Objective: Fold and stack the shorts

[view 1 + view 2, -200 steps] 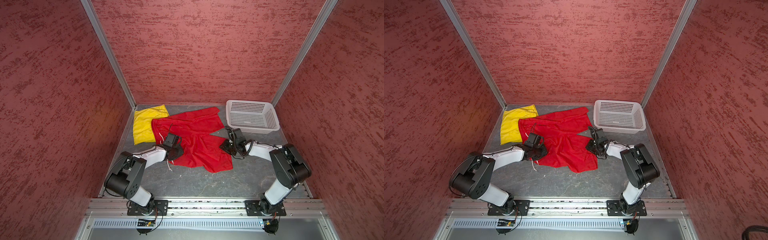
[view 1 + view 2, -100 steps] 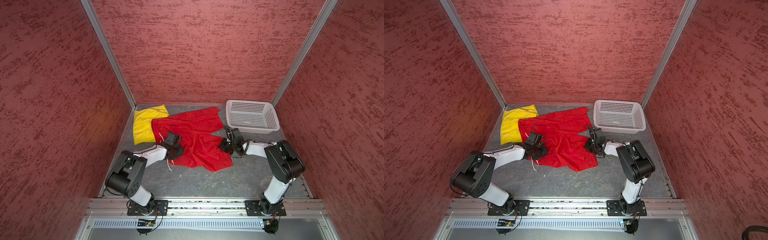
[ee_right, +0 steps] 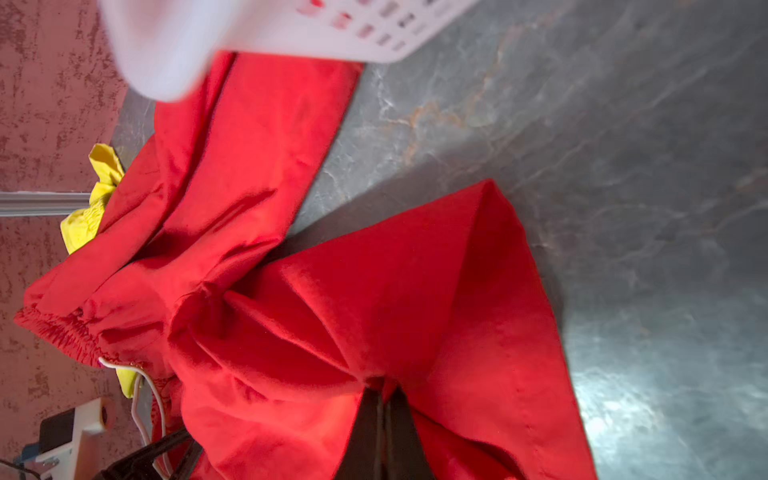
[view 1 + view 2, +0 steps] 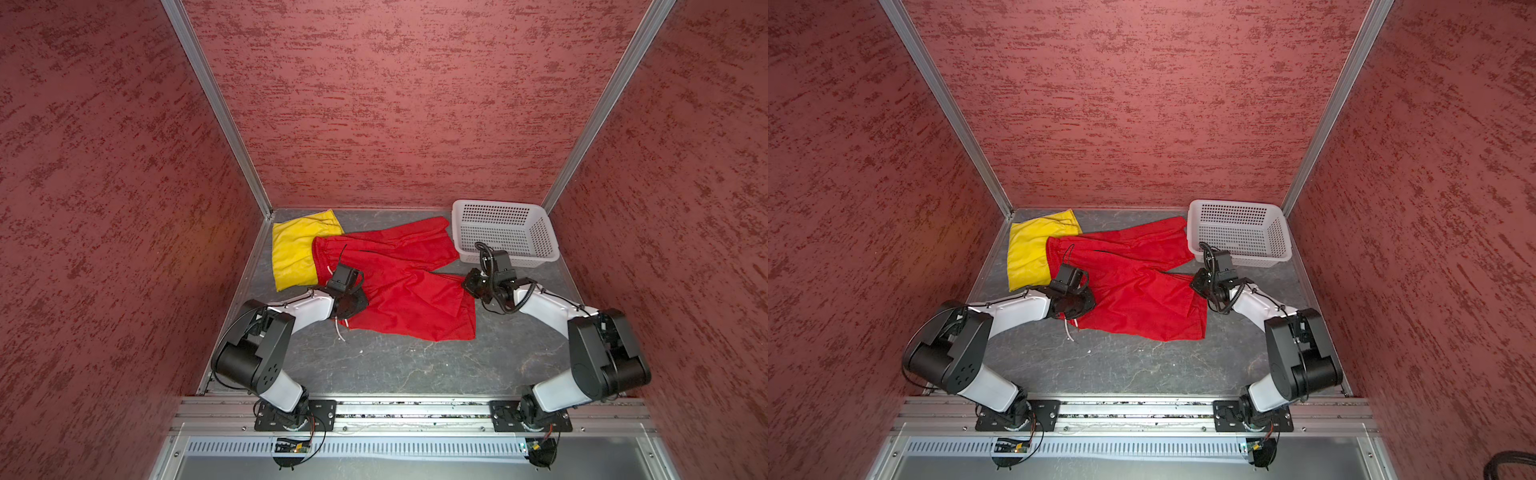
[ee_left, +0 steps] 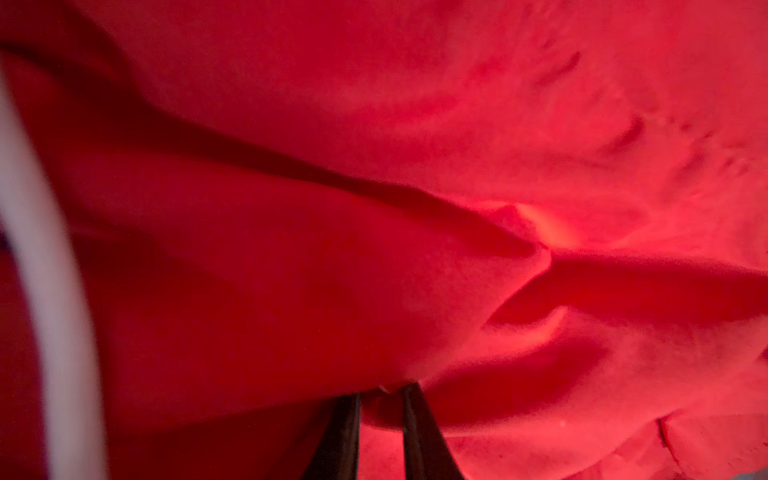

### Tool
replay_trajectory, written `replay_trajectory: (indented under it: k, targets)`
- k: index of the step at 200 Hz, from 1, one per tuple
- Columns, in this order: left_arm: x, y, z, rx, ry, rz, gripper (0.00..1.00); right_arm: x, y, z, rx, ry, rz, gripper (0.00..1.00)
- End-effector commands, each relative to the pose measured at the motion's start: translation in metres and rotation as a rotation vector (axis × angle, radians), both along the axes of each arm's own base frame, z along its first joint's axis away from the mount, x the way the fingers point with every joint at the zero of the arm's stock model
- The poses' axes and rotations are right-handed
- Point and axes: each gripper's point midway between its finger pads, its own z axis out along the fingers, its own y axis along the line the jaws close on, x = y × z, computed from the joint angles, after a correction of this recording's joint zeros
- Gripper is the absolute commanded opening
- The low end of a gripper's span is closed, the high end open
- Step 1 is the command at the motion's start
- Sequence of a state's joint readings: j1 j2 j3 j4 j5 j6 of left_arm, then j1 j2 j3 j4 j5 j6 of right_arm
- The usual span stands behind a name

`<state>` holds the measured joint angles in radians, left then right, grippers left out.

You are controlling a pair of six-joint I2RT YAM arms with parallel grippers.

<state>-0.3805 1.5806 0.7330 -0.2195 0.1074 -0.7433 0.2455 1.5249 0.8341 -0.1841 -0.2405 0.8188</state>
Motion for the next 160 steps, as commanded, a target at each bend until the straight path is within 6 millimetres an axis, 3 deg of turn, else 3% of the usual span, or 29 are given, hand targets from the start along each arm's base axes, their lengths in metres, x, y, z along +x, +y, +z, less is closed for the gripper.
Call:
replay_trajectory:
  k: [1, 49, 66, 75, 100, 117, 131, 160]
  targets:
    - [-0.043, 0.025, -0.049, 0.108, 0.18, -0.002, 0.21, 0.021, 0.007, 0.021, 0.007, -0.037, 0.024, 0.0]
    - [-0.053, 0.03, -0.055, 0.124, 0.2, 0.0, 0.2, 0.083, 0.008, 0.037, -0.056, -0.099, 0.01, 0.01]
    - [-0.055, 0.033, -0.055, 0.132, 0.2, -0.001, 0.2, 0.102, 0.004, 0.04, -0.111, -0.11, 0.004, 0.07]
    - [-0.056, 0.033, -0.054, 0.133, 0.2, -0.004, 0.2, 0.11, 0.001, 0.039, -0.135, -0.103, 0.002, 0.12]
    - [-0.056, 0.033, -0.051, 0.132, 0.197, -0.003, 0.2, 0.125, -0.006, 0.042, -0.182, -0.094, -0.001, 0.38]
    - [-0.056, 0.033, -0.048, 0.129, 0.193, -0.003, 0.2, 0.129, -0.007, 0.053, -0.199, -0.108, 0.011, 0.4]
    - [-0.056, 0.032, -0.044, 0.12, 0.19, 0.0, 0.2, 0.127, -0.002, 0.074, -0.178, -0.145, 0.037, 0.4]
    - [-0.047, 0.026, -0.02, 0.086, 0.15, 0.005, 0.22, 0.095, 0.015, 0.121, -0.188, -0.236, 0.075, 0.41]
